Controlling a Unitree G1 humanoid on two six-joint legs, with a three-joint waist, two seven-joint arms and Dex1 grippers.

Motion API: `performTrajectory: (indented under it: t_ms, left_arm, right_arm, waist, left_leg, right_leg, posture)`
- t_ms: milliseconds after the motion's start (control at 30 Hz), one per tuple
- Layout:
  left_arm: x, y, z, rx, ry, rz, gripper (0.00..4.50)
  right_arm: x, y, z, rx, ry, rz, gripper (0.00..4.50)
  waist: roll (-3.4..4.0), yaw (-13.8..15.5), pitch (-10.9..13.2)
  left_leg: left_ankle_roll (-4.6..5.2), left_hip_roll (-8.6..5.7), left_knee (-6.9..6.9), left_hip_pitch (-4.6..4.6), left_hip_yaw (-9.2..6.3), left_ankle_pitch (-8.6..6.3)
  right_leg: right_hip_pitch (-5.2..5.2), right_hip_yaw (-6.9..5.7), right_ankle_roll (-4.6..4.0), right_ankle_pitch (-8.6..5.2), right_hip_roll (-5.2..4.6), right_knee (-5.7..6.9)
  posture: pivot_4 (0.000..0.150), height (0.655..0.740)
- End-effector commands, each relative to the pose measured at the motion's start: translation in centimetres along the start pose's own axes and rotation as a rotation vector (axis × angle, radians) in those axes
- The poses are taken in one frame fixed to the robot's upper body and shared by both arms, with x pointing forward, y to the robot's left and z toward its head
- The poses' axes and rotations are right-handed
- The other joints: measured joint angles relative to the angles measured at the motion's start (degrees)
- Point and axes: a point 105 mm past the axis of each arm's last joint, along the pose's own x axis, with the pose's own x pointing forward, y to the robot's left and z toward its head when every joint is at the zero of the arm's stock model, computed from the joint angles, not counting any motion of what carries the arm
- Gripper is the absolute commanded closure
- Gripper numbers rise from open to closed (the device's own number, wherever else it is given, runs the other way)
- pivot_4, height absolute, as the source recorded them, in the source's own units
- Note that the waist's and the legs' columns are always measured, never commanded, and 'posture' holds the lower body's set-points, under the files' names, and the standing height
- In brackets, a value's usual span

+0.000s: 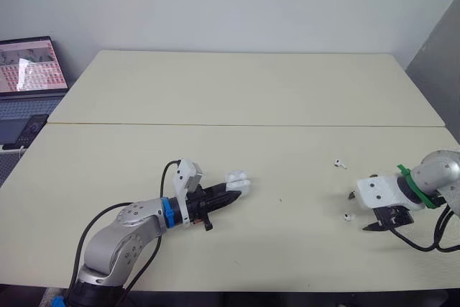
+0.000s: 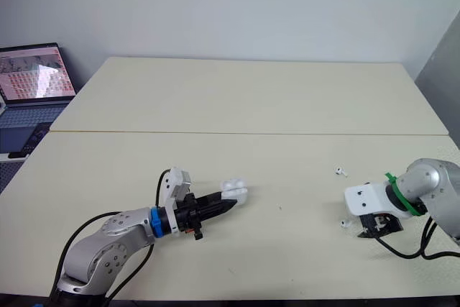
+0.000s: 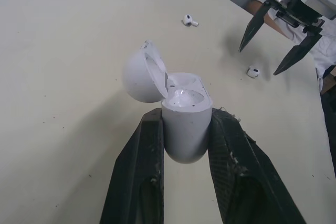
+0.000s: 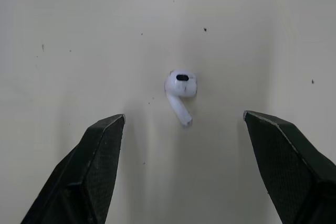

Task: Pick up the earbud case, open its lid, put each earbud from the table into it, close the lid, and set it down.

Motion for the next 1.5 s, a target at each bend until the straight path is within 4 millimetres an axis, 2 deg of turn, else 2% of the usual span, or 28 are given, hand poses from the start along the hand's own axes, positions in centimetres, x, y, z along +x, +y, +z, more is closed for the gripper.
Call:
performTrajectory:
  t_ms: [33, 300, 400, 633, 1067, 1167, 1333, 1500]
  left_arm:
    - [-0.1, -0.3, 0.6, 0.028, -0.024, 0.002, 3.71]
    - [0.0, -0.4, 0.4, 0.022, -0.025, 0.005, 3.71]
    - [0.0, -0.4, 0.4, 0.022, -0.025, 0.005, 3.71]
    - [-0.1, -0.3, 0.5, 0.022, -0.025, 0.009, 3.71]
    - [0.0, -0.4, 0.3, 0.018, -0.024, 0.004, 3.71]
    - [0.0, -0.4, 0.3, 0.019, -0.024, 0.003, 3.71]
    - [0.1, -0.4, 0.3, 0.019, -0.022, 0.0, 3.71]
    - [0.0, -0.4, 0.3, 0.019, -0.021, -0.002, 3.71]
  right_arm:
    - [-0.1, -0.1, 1.3, -0.052, 0.022, 0.031, 0.72]
    - [0.9, 0.2, 1.9, -0.193, 0.122, 0.072, 0.72]
    - [0.9, -0.4, 1.9, -0.235, 0.159, 0.054, 0.72]
    - [0.5, -1.2, 2.0, -0.241, 0.177, 0.04, 0.72]
    - [1.0, -0.4, 1.8, -0.212, 0.17, 0.059, 0.72]
    - [1.2, -0.3, 1.8, -0.21, 0.165, 0.057, 1.33]
    - [1.3, -0.3, 1.8, -0.206, 0.162, 0.053, 3.1]
    - [1.2, -0.2, 1.9, -0.203, 0.157, 0.048, 3.1]
  waist:
    - [0.0, 0.03, 0.0]
    - [0.0, 0.05, 0.0]
    - [0.0, -0.01, 0.0]
    - [0.0, 0.01, 0.0]
    - [0.0, 0.02, 0.0]
    - [0.01, -0.01, 0.0]
    - [0.01, 0.01, 0.0]
    - [0.01, 0.0, 0.0]
  left_leg:
    - [0.0, 0.0, 0.0, 0.0, -0.01, 0.0]
    - [0.0, -0.01, 0.0, -0.01, -0.02, 0.0]
    - [0.0, 0.0, 0.0, 0.0, -0.01, 0.0]
    - [-0.01, -0.01, 0.0, -0.01, -0.02, 0.0]
    - [0.0, 0.0, 0.0, -0.01, -0.02, 0.0]
    - [0.0, 0.0, 0.0, 0.0, 0.0, 0.0]
    - [0.0, -0.01, 0.0, -0.01, -0.02, 0.0]
    - [0.0, 0.0, 0.0, 0.0, -0.02, 0.0]
  right_leg:
    - [0.01, -0.01, 0.0, 0.0, 0.0, 0.0]
    - [0.0, -0.02, 0.0, 0.0, -0.02, -0.01]
    - [0.0, -0.02, 0.0, 0.0, -0.02, 0.0]
    - [-0.01, -0.03, 0.0, 0.0, -0.02, -0.01]
    - [-0.01, -0.03, 0.0, 0.0, -0.02, 0.0]
    - [0.0, -0.02, 0.0, 0.0, -0.02, 0.0]
    - [0.0, -0.03, 0.0, 0.0, -0.02, -0.01]
    - [0.0, -0.03, 0.0, 0.0, -0.02, 0.0]
  posture:
    - [0.15, 0.74]
    - [0.15, 0.74]
    - [0.15, 0.74]
    - [0.15, 0.74]
    - [0.15, 0.74]
    - [0.15, 0.74]
    - [0.15, 0.74]
    - [0.15, 0.74]
